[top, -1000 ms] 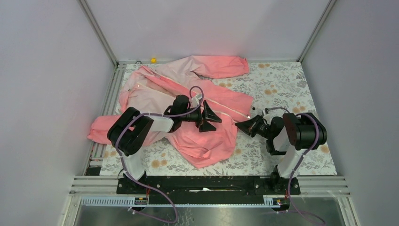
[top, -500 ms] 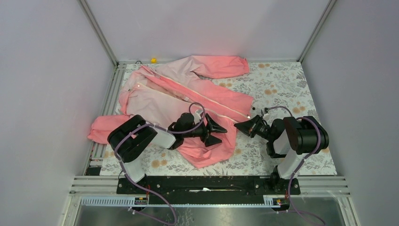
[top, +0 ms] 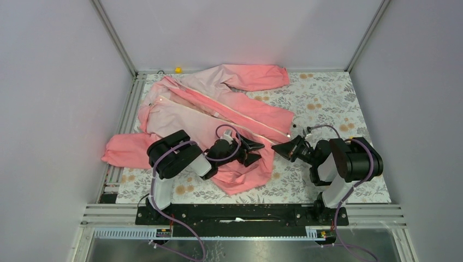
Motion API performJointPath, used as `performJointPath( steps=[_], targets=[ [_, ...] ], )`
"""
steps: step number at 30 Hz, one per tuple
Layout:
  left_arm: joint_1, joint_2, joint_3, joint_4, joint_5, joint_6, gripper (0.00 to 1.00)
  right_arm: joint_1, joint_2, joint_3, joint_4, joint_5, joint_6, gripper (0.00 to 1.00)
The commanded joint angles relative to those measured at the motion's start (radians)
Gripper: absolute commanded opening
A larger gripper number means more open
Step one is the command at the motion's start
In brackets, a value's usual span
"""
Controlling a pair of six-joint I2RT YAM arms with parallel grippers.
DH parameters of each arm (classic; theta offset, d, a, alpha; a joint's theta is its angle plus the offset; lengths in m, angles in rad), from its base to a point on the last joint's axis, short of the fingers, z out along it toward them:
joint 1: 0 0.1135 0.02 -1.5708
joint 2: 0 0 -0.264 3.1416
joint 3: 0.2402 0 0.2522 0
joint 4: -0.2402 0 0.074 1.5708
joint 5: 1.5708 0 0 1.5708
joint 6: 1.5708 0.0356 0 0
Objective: Zip up the jacket
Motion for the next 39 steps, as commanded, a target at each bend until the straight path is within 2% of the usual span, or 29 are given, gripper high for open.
performJointPath(
  steps=[1,10,16,19,21,23,25,28,29,31,33,37,39],
  targets=[
    [-0.01,0.005,0.05,0.148,-0.103,0.0,0.63,0.016,-0.03,-0.017,0.16,-0.038,-0.022,0.0],
    [-0.039,0.017,0.089,0.142,-0.128,0.034,0.54,0.034,-0.04,-0.043,0.155,-0.02,-0.035,0.0],
    [-0.046,0.017,0.08,0.167,-0.124,0.062,0.33,0.038,-0.072,-0.059,0.112,-0.004,-0.052,0.0],
    [-0.047,0.018,0.067,0.171,-0.118,0.083,0.22,0.04,-0.117,-0.064,0.033,0.008,-0.082,0.02],
    [-0.047,0.031,0.056,0.207,-0.106,0.096,0.12,0.04,-0.172,-0.06,-0.065,0.026,-0.113,0.14],
    [-0.047,0.049,0.05,0.273,-0.077,0.12,0.09,0.039,-0.267,-0.038,-0.243,0.05,-0.175,0.27],
    [-0.046,0.071,0.046,0.339,-0.034,0.171,0.08,0.04,-0.428,0.015,-0.572,0.129,-0.31,0.39],
    [-0.045,0.087,0.049,0.37,0.045,0.272,0.06,0.039,-0.714,0.16,-1.26,0.415,-0.592,0.65],
    [-0.046,0.086,0.048,0.356,0.073,0.311,0.06,0.038,-0.799,0.18,-1.346,0.506,-0.627,0.74],
    [-0.046,0.079,0.024,0.356,0.094,0.379,0.05,0.038,-0.969,0.204,-1.441,0.599,-0.66,0.86],
    [-0.047,0.066,-0.007,0.368,0.105,0.429,0.05,0.038,-1.047,0.2,-1.436,0.553,-0.648,0.87],
    [-0.047,0.032,-0.042,0.354,0.109,0.498,0.06,0.037,-1.014,0.17,-1.354,0.398,-0.54,0.89],
    [-0.047,0.029,-0.053,0.382,0.116,0.511,0.09,0.037,-0.951,0.171,-1.319,0.338,-0.52,0.84]
  ],
)
